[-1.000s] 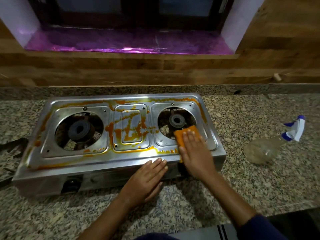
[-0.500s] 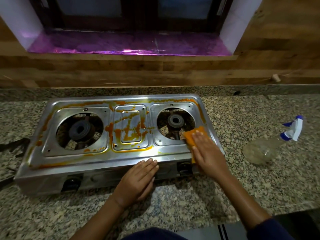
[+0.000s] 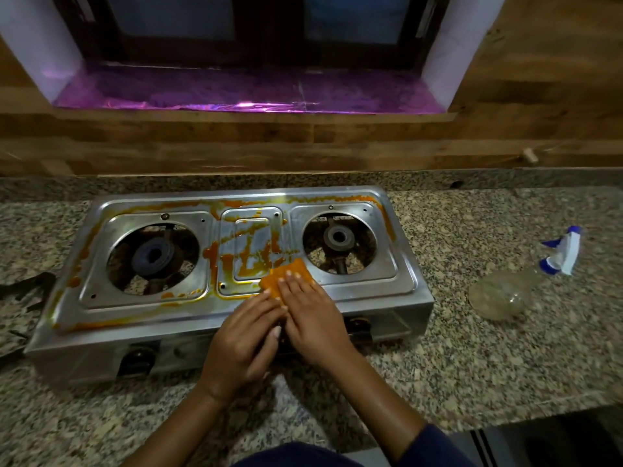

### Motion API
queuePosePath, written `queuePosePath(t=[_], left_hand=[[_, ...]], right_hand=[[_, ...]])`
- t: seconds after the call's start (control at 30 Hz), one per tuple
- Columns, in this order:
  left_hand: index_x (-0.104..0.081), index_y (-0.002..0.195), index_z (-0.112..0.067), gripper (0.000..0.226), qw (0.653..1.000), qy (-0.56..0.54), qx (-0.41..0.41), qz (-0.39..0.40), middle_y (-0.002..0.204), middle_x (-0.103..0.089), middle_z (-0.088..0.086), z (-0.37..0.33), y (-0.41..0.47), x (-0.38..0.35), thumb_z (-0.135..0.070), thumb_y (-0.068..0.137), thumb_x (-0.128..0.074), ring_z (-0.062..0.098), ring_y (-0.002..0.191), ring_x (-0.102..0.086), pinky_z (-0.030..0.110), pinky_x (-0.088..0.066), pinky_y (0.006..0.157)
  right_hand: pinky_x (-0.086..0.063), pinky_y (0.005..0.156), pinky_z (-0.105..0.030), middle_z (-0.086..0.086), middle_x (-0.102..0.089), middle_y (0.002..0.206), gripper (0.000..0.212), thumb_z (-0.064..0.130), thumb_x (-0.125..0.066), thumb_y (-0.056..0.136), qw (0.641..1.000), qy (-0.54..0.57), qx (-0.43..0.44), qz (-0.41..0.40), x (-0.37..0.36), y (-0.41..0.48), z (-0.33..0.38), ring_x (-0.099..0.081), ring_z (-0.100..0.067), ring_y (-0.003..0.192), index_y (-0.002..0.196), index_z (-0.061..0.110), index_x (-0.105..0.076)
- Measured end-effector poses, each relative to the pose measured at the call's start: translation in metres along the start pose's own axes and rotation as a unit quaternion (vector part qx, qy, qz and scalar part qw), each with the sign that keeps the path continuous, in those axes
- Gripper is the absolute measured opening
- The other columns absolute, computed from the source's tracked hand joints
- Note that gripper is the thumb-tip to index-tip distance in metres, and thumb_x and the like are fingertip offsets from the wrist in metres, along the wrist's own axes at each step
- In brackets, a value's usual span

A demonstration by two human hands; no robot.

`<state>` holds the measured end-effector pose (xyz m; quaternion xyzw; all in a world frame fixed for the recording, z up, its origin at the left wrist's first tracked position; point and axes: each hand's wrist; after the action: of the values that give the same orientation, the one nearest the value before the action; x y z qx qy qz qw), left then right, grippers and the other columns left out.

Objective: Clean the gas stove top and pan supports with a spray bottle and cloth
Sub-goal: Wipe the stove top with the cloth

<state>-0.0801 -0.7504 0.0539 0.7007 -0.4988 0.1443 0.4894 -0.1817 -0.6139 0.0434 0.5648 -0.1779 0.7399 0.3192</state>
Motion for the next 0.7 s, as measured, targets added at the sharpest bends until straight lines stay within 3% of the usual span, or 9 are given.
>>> queuePosePath(t=[0.1, 0.2, 0.33, 0.4, 0.5, 0.7], left_hand=[[-0.070, 0.115, -0.003, 0.030, 1.000, 0.008, -0.001, 0.018, 0.125, -0.066, 0.009, -0.003, 0.019, -0.003, -0.019, 0.094, -0.054, 0.023, 0.126, -0.055, 0.038, -0.039, 0.110], [-0.070, 0.115, -0.009, 0.026, 0.998, 0.030, 0.004, 0.052, 0.127, -0.065, 0.007, -0.007, 0.037, -0.029, -0.017, 0.091, -0.063, 0.024, 0.128, -0.054, 0.040, -0.038, 0.111], [-0.069, 0.114, -0.010, 0.028, 0.993, 0.086, -0.011, 0.085, 0.129, -0.065, 0.010, -0.021, 0.060, -0.072, -0.019, 0.090, -0.060, 0.028, 0.126, -0.055, 0.043, -0.042, 0.108], [-0.070, 0.114, -0.011, 0.033, 0.986, 0.108, -0.045, 0.115, 0.124, -0.067, 0.010, -0.026, 0.064, -0.084, -0.025, 0.090, -0.051, 0.028, 0.119, -0.061, 0.040, -0.048, 0.101], [-0.073, 0.114, -0.012, 0.043, 0.981, 0.117, -0.060, 0.142, 0.120, -0.071, 0.007, -0.023, 0.061, -0.088, -0.029, 0.089, -0.041, 0.023, 0.112, -0.067, 0.031, -0.053, 0.091], [-0.071, 0.118, -0.014, 0.045, 0.977, 0.116, -0.075, 0.164, 0.124, -0.069, 0.004, -0.016, 0.058, -0.085, -0.027, 0.088, -0.041, 0.018, 0.116, -0.064, 0.025, -0.051, 0.094]], right_hand=[[-0.011, 0.119, -0.030, -0.004, -0.038, 0.155, 0.054, 0.038, -0.035, 0.100, 0.999, 0.005, -0.035, -0.025, 0.011, -0.026, -0.022, -0.031, -0.017, 0.145, 0.147, 0.014, -0.041], [-0.010, 0.120, -0.034, -0.004, -0.027, 0.159, 0.060, 0.043, -0.023, 0.100, 0.985, -0.018, -0.158, -0.061, 0.024, -0.051, -0.071, -0.021, -0.019, 0.148, 0.152, 0.014, -0.032], [-0.007, 0.121, -0.041, -0.010, -0.014, 0.163, 0.075, 0.051, -0.003, 0.093, 0.961, -0.075, -0.266, -0.024, 0.047, -0.039, -0.132, -0.010, -0.024, 0.151, 0.155, 0.011, -0.017], [-0.005, 0.121, -0.042, -0.011, -0.005, 0.164, 0.076, 0.052, -0.001, 0.093, 0.958, -0.092, -0.273, 0.001, 0.053, -0.016, -0.148, -0.003, -0.025, 0.152, 0.156, 0.010, -0.009], [-0.007, 0.122, -0.043, -0.012, -0.003, 0.164, 0.065, 0.046, -0.015, 0.102, 0.956, -0.109, -0.271, 0.000, 0.055, 0.021, -0.168, -0.001, -0.026, 0.152, 0.156, 0.009, -0.007], [-0.003, 0.123, -0.043, -0.012, -0.003, 0.164, 0.064, 0.044, -0.016, 0.104, 0.961, -0.120, -0.246, 0.031, 0.060, 0.098, -0.191, 0.002, -0.026, 0.152, 0.156, 0.008, -0.006]])
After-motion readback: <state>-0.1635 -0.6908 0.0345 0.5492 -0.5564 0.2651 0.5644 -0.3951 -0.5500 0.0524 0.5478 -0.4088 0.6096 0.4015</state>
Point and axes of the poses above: each hand's wrist, its own y-axis towards the middle knuckle, its own x-axis out of the back of the hand, z = x × y
